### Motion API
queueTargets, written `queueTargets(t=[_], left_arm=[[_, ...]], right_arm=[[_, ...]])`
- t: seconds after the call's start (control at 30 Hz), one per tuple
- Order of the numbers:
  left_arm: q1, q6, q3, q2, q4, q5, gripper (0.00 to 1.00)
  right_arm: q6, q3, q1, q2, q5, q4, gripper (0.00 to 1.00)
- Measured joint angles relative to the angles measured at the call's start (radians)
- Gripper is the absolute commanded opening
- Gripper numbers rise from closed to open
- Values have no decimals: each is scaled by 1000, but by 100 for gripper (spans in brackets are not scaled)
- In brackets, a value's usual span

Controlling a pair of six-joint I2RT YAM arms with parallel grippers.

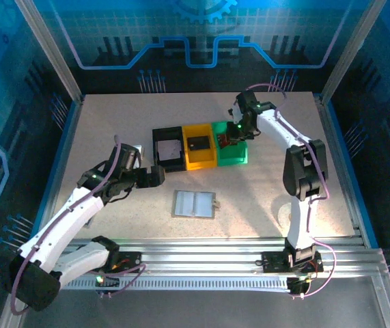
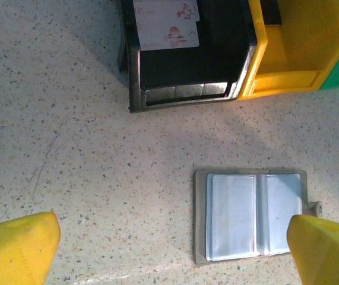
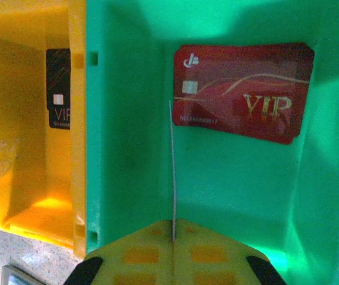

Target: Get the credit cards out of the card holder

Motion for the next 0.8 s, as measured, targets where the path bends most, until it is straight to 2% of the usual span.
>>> queueTargets(t=[0.8], left_arm=[[2, 3, 0, 6, -2, -10, 99]], right_arm=[[-4, 126, -6, 136, -34, -25, 0]])
